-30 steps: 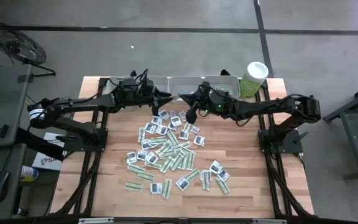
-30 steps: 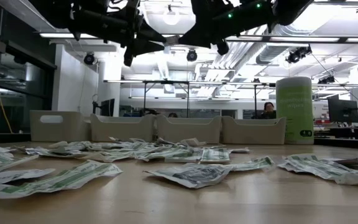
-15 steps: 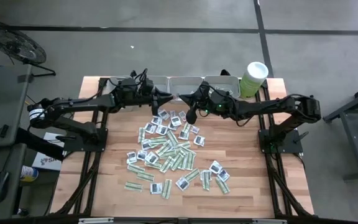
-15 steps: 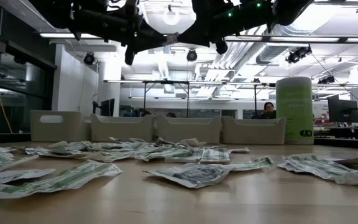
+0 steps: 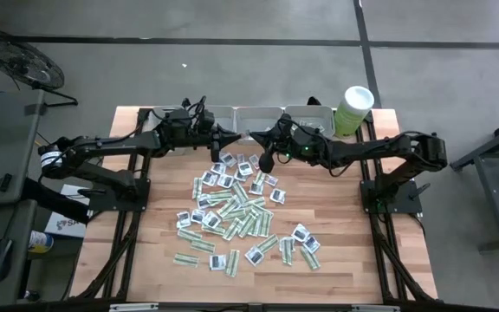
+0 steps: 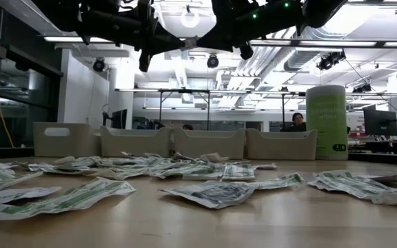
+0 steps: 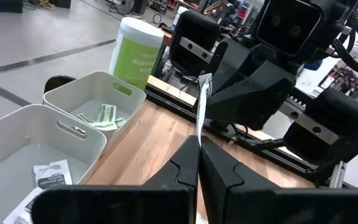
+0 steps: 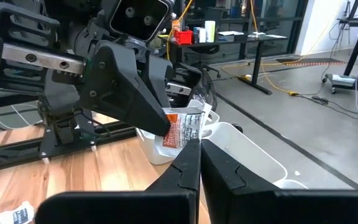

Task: Pick & Place First Aid Supplies
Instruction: Put the orange ointment pack into the middle left gray bin

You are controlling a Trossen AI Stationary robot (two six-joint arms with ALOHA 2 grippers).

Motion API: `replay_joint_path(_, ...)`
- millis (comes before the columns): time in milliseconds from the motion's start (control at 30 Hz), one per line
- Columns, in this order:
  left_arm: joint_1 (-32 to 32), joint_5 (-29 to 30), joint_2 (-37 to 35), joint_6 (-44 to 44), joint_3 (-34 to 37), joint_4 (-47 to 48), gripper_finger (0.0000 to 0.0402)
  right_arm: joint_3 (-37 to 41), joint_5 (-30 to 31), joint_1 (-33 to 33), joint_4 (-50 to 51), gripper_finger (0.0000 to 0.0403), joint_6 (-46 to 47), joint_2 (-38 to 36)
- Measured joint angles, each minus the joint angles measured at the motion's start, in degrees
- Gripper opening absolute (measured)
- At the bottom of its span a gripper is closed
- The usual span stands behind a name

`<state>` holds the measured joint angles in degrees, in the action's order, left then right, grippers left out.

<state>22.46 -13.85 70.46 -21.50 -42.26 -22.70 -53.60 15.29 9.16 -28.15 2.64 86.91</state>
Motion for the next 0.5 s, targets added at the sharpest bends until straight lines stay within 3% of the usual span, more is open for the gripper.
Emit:
replay_joint_path(133,0.00,0.04,0.00,0.00,0.00,0.21,0.0001,0.00,0.72,0.05,0.01,0.0020,0.50,0.00)
replay_joint_path(333,0.02,2.51,-0.11,0.69,0.00,0.67,0.0001,0.00,4.86,0.33,0.08,0.0097,5.49,0.00)
replay_joint_path(500,0.02,12.63,-1.18,1.24,0.00,7.42,0.0001,0.00,8.85,0.36,3.25,0.0154,9.20,0.00)
